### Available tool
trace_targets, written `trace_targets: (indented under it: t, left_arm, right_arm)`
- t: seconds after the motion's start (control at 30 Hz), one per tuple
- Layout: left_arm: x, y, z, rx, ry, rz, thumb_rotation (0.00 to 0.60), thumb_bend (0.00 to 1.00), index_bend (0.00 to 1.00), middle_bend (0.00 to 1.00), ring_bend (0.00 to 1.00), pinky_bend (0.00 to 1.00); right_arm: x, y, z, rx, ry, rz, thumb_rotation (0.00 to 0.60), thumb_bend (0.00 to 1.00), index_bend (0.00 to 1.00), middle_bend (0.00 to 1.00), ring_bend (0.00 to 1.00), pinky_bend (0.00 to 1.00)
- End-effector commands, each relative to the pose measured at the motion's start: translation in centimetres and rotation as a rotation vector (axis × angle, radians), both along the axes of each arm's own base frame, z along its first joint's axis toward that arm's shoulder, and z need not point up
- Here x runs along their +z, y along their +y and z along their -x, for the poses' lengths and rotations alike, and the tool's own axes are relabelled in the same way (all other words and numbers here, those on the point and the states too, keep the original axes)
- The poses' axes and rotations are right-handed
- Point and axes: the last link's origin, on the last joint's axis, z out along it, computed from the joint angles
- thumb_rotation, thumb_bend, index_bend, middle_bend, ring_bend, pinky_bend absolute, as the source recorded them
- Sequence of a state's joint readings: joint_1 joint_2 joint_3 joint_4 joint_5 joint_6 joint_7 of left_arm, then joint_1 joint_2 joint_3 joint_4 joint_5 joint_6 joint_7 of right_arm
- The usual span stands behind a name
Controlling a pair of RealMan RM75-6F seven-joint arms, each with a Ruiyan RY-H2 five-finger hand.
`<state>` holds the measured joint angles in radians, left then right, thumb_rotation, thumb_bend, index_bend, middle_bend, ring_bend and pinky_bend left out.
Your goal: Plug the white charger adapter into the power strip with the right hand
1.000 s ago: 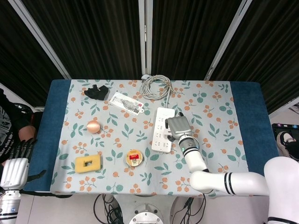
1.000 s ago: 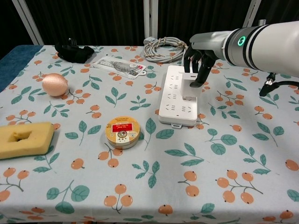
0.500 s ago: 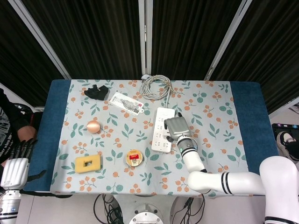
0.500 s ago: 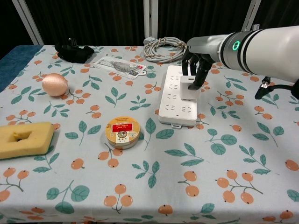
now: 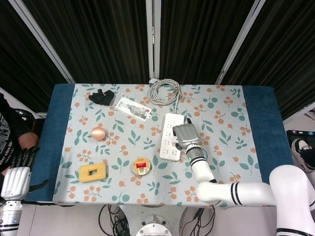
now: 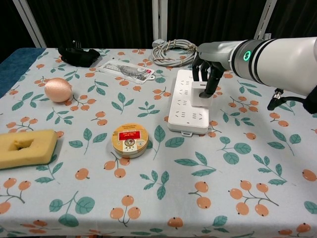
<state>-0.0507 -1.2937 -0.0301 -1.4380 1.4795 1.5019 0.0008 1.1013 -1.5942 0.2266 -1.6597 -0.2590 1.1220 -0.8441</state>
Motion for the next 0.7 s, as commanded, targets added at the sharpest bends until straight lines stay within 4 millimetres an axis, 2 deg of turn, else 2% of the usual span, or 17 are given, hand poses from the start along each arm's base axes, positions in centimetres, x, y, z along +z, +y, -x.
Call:
trace_targets:
  t: [0.03, 0.17, 0.27, 0.43, 0.53, 0.6, 0.7]
  left_arm:
    - [-0.02, 0.02, 0.0, -0.001, 0.001, 0.001, 0.6, 0.0, 0.09, 0.03, 0.0, 0.0]
    - [-0.05, 0.1, -0.03, -0.004, 0.0, 0.002, 0.6, 0.0, 0.09, 0.03, 0.0, 0.0]
    - [-0.05, 0.19, -0.07, -0.007, 0.001, 0.002, 0.6, 0.0, 0.09, 0.03, 0.0, 0.0]
    - [-0.02, 0.28, -0.18, -0.013, 0.004, 0.002, 0.6, 0.0, 0.09, 0.03, 0.0, 0.0]
    - [-0.05, 0.26, -0.19, -0.012, 0.004, 0.002, 0.6, 0.0, 0.09, 0.03, 0.0, 0.0]
    - [-0.07, 0.25, -0.18, -0.01, 0.003, 0.004, 0.6, 0.0, 0.09, 0.03, 0.0, 0.0]
    - [-0.03, 0.27, -0.21, -0.012, 0.006, 0.004, 0.6, 0.0, 0.09, 0.03, 0.0, 0.0]
  right_arm:
    - [0.02, 0.14, 0.09, 0.002, 0.0, 0.001, 0.6, 0.6, 0.8, 0.74, 0.46, 0.08]
    - [0.2, 0.36, 0.32, 0.002, -0.003, 0.003, 0.6, 0.6, 0.77, 0.71, 0.46, 0.06]
    - [0.35, 0.58, 0.5, 0.0, -0.006, -0.004, 0.6, 0.56, 0.7, 0.66, 0.43, 0.03]
    - [0.72, 0.63, 0.63, -0.005, -0.02, 0.001, 0.6, 0.29, 0.53, 0.52, 0.35, 0.0]
    - [0.8, 0.68, 0.62, -0.005, -0.03, 0.0, 0.6, 0.14, 0.46, 0.46, 0.33, 0.0]
    - [0.83, 0.75, 0.61, -0.004, -0.036, -0.003, 0.6, 0.09, 0.43, 0.44, 0.32, 0.0]
    - [0.94, 0.8, 0.62, -0.003, -0.044, -0.004, 0.6, 0.07, 0.39, 0.41, 0.32, 0.0]
